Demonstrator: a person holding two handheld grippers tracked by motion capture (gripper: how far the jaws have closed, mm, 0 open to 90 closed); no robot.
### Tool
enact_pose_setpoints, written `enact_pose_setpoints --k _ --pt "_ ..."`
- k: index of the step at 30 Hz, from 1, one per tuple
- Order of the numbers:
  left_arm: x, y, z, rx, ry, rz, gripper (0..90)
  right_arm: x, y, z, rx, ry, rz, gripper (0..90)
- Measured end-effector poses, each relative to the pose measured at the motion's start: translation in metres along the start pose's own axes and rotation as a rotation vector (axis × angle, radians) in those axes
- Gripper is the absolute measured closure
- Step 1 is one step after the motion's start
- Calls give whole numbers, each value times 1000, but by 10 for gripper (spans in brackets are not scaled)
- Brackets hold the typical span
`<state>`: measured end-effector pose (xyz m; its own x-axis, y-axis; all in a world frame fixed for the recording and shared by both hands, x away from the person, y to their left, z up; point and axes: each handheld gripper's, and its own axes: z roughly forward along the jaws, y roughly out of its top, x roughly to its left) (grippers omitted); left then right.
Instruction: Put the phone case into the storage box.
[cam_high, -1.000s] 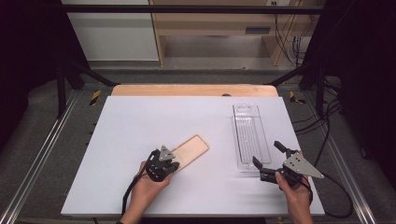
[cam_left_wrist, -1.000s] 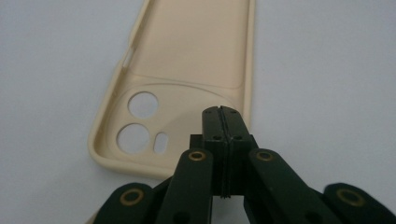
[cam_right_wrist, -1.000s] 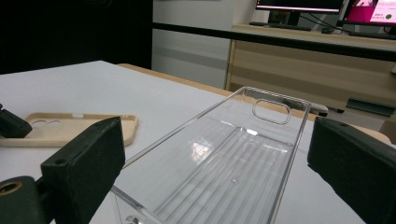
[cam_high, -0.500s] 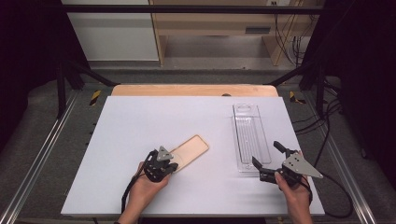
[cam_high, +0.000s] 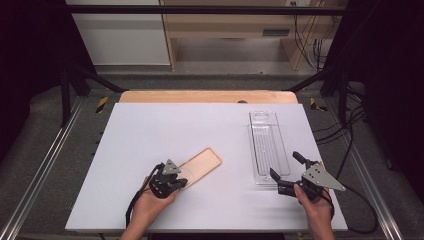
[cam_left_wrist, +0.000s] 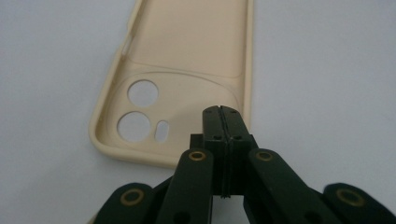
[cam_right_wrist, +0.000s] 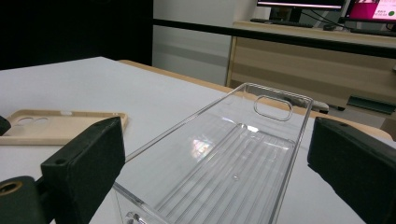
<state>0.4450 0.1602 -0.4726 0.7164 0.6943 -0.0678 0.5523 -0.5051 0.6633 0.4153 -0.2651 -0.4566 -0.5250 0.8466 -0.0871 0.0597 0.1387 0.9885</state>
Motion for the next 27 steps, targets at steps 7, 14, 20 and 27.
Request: enact_pose_setpoints --k 7,14,20,27 --pt "0 -4 -4 7 -6 3 900 0 0 -1 -2 -1 2 46" --pt "0 -8 -8 14 -10 9 900 0 0 -1 -2 -3 2 45" --pt "-1 -11 -11 18 -11 9 900 0 0 -1 0 -3 2 46" --pt "-3 -19 -19 22 -13 16 900 0 0 -1 0 -2 1 46"
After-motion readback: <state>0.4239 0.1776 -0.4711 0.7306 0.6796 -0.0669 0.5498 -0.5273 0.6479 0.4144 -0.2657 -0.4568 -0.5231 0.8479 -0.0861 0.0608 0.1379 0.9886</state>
